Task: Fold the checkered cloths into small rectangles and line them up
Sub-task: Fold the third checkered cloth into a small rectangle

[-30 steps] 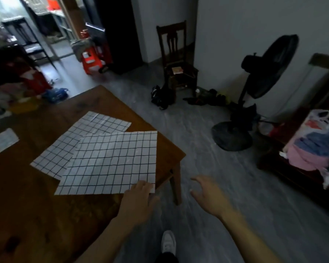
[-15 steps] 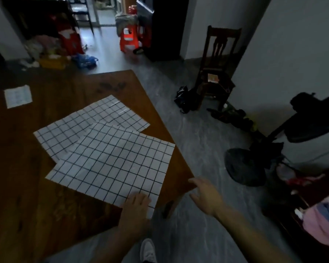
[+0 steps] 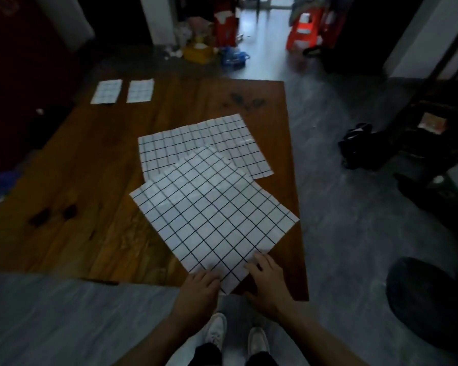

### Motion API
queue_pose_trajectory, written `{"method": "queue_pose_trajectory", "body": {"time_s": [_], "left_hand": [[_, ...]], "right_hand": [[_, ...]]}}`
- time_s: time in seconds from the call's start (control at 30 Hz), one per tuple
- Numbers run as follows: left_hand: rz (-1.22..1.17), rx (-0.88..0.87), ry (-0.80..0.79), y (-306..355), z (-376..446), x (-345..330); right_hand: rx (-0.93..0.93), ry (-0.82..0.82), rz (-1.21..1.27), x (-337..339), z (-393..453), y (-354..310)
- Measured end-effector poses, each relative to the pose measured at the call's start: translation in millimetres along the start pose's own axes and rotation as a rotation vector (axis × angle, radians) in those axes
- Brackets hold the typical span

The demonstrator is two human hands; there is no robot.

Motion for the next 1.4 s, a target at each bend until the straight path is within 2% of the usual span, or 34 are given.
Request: {"method": "queue_pose_trajectory", "body": {"time_s": [0.1,0.23,0.33,0.5,0.73,1.07,1.23,1.4], "left_hand": [[0.014,0.102,0.046,-0.4,0.1,14.6],[-0.082,0.204,0.133,1.1,-10.6,43.7],[-0.204,0.268,0.201,0.1,-20.9,66.9],[-0.277,0.306,0.322,-0.8,-42.3,98.6],[-0.401,0.355,0.420,-33.9,-95.1,129.6],[-0.454,0.397,0.445,-119.1,-191.0,154.6],[-0.480,0.381,0.477,-149.7,-205.2,162.8],[-0.481,0.347,0.515,-169.0,-192.8,178.3]], "right_hand": [[0.096,-0.041,0.011,-0.2,4.8,0.8],[0.224,0.001,0.049,16.1,5.3,-10.6],[0.262,0.042,0.090,31.2,2.5,-20.8],[0.293,0.137,0.105,47.7,-1.9,-32.6],[0.159,0.188,0.122,48.9,-10.7,-37.1],[0.001,0.317,0.040,49.9,-41.3,-69.1],[-0.076,0.296,0.056,47.6,-54.0,-85.0],[-0.043,0.352,0.017,65.7,-48.9,-98.6]]}}
Point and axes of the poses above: each hand's wrist, its own z-axis towards the middle knuckle, its own x-axis out of the back of the hand, y = z × x, the point moved 10 cm from there along z, towards the middle knuckle, and after that the axes turned 1 degree about -z, right-handed, at the moved point
